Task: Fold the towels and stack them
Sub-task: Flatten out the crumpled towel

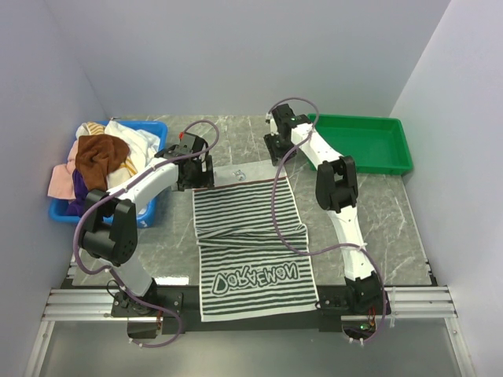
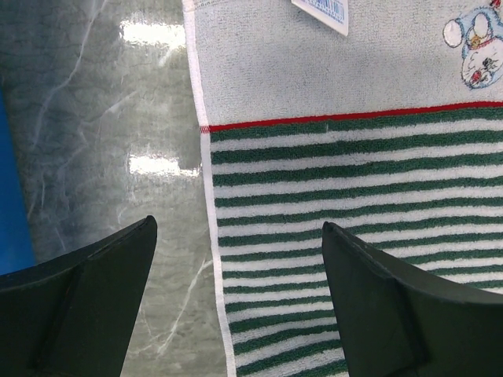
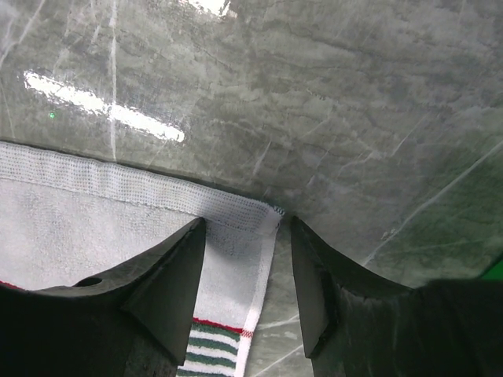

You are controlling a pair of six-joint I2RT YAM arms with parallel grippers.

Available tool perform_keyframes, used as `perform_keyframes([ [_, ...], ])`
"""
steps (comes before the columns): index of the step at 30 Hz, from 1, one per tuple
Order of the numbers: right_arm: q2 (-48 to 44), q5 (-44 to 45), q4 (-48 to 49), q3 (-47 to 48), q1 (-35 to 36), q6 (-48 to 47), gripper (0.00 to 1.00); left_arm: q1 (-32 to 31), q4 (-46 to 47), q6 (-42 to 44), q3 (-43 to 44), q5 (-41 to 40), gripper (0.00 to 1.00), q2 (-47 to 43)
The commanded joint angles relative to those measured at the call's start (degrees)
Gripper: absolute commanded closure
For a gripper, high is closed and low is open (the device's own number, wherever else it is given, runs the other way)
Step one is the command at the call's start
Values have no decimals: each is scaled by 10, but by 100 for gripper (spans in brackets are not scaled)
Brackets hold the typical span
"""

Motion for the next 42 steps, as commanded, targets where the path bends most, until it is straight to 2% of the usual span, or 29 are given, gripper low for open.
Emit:
perform_keyframes([
  [1,28,10,-28,11,8,10,45,2,8,4,3,-11,8,-15],
  [3,27,8,-30,4,8,11,52,1,7,4,4,-12,8,-14],
  [4,27,8,-30,1,8,11,60,2,7,4,4,-13,8,-14],
  [7,20,6,-26,-13,8,9,72,1,8,4,4,-13,8,-14],
  [9,7,0,-14,-37,8,9,76,1,12,4,3,-14,8,-15],
  [13,-17,-1,9,-80,7,8,90,5,18,-7,14,-19,9,-5],
  [16,-28,-1,19,-99,6,6,94,18,9,-30,56,-7,10,25],
  [21,-35,-2,25,-110,6,3,96,39,-9,-55,145,-38,18,92],
  [25,-43,0,33,-125,7,2,97,44,-22,-51,207,-51,31,147],
  [28,-51,2,41,-139,7,3,97,47,-24,-47,235,-55,37,185],
  [32,-53,2,44,-145,7,3,97,52,-29,-49,248,-53,39,228],
  [34,-52,1,42,-144,8,2,97,55,-26,-51,247,-50,43,236],
  [42,-50,-1,38,-145,7,2,97,59,-12,-50,255,-46,41,270],
])
